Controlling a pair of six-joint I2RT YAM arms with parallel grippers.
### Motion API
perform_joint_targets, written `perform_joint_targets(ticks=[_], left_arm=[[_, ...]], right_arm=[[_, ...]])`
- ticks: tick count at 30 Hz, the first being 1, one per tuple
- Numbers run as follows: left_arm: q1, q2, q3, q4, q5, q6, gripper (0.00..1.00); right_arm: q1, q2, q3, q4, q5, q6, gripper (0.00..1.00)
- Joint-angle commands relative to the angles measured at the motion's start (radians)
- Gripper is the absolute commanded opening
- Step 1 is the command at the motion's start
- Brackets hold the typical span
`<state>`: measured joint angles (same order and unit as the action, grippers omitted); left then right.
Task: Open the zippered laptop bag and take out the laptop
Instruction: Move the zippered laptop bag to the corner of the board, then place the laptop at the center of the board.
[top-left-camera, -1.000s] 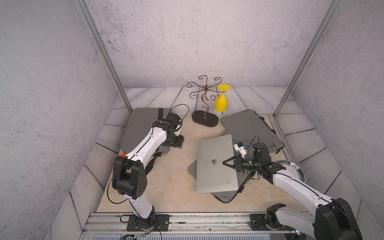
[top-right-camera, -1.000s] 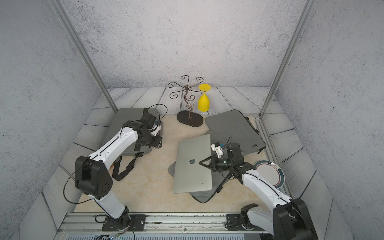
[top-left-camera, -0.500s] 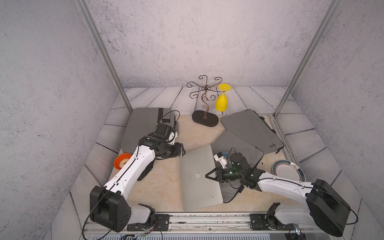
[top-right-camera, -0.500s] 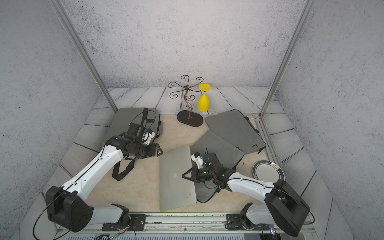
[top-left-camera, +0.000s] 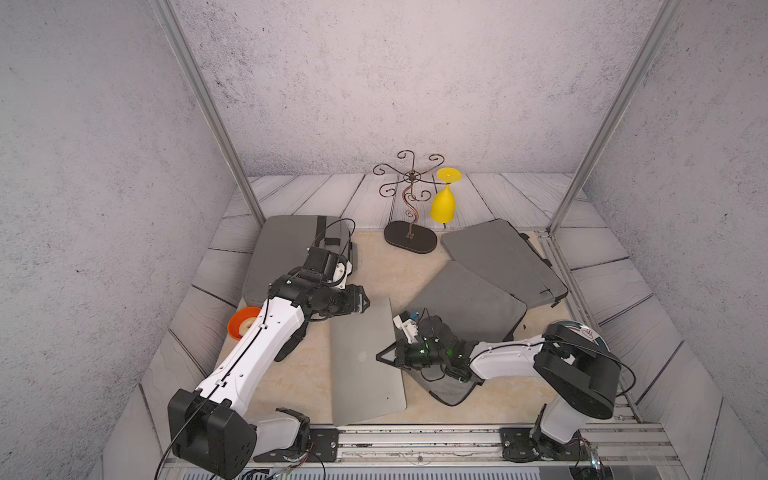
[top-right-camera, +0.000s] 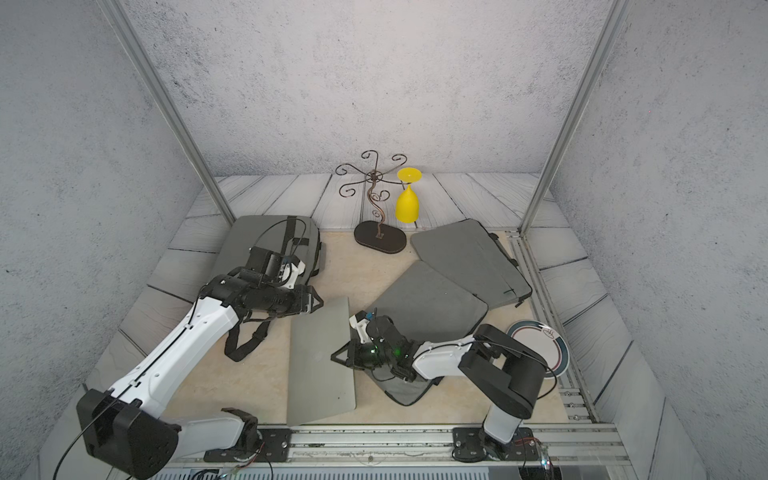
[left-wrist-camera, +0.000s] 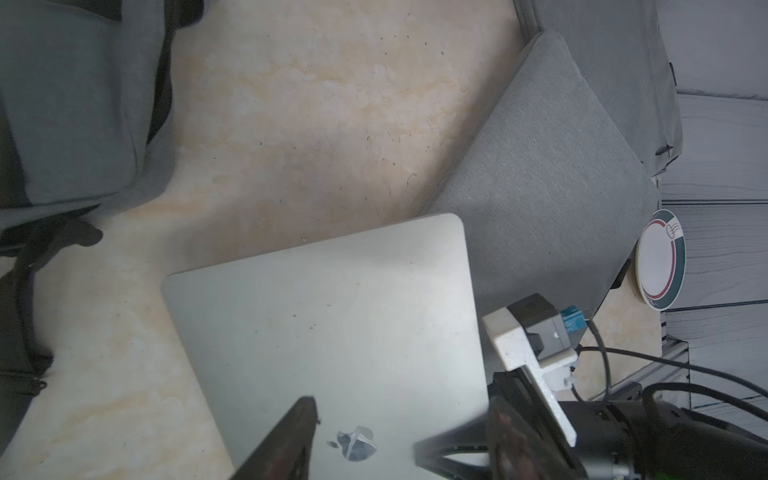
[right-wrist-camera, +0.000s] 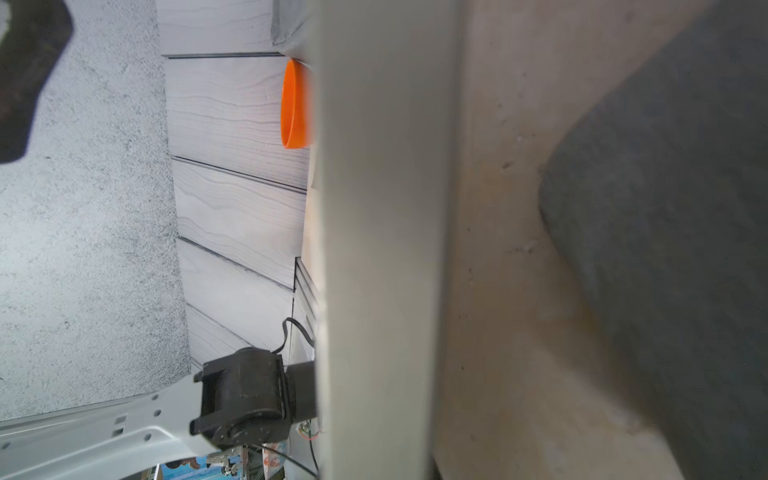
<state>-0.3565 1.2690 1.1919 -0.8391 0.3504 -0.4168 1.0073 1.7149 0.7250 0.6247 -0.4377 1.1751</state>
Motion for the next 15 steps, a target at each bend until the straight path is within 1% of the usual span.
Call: perform_joint_targets(ticks=[1,7,15], left_arm=[[-0.006,-0.035,-0.005,0.0,0.015,-0.024,0.67],[-0.006,-0.041,-0.022,0.006,0.03,-0.042,0.68],[-0.005,-0.049,-0.05,0.041,0.063,-0.069,0.7]], right_arm=[[0.019,0.07,0.088,0.234,0.039,0.038,0.0],[0.05,0.195,0.152,0.301,0.066,0.114,0.0],[0.079,0.293,0.209,0.337,0.093,0.198,0.12]])
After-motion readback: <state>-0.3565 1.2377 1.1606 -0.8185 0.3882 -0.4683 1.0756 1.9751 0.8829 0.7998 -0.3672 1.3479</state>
